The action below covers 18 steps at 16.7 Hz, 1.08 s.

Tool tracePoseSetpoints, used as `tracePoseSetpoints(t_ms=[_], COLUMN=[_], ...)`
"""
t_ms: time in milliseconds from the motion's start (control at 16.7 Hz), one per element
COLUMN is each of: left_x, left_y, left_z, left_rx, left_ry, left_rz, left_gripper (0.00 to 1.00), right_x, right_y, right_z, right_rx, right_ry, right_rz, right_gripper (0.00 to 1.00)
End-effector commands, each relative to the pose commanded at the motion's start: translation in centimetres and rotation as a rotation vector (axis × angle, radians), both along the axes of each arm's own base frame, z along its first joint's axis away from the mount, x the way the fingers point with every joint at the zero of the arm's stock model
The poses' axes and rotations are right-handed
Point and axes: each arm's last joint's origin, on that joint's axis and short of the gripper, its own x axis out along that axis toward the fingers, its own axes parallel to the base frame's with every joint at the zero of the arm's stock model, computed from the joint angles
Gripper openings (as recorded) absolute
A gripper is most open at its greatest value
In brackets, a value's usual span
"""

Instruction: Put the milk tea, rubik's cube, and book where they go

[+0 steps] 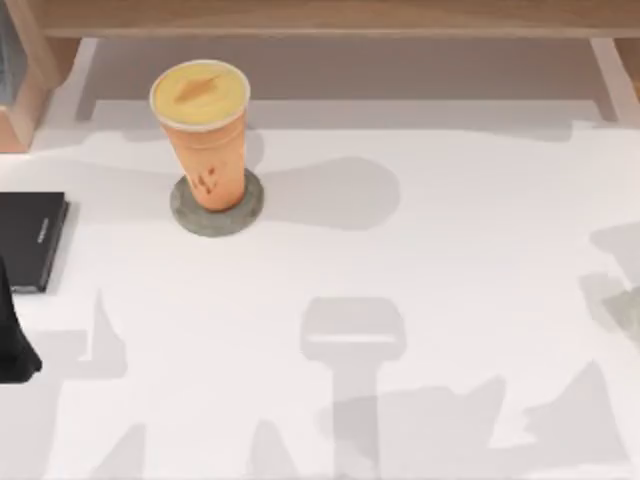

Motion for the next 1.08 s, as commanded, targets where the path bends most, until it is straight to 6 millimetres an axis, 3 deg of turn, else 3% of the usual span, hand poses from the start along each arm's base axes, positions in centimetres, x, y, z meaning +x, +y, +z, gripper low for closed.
tracePoseSetpoints(t_ms=[300,540,720,1080], left_x=[0.0,0.0,0.0,0.0], left_y=[0.0,0.0,0.0,0.0], left_z=[0.0,0.0,0.0,0.0], left_rx=[0.0,0.0,0.0,0.0], left_ry=[0.0,0.0,0.0,0.0], left_rz=[0.0,0.0,0.0,0.0], left_gripper=[1.0,1.0,1.0,1.0], right_x=[8.0,12.3,13.6,13.7], right_y=[-1.1,-1.8,-2.1,-2.0], right_z=[-0.9,-3.0,-3.9,-4.1], right_rx=[-0.029,-0.022,-0.017,-0.017], right_ry=[0.421,0.642,0.715,0.719], right_rz=[0.08,0.136,0.157,0.161], right_gripper=[1.0,1.0,1.0,1.0])
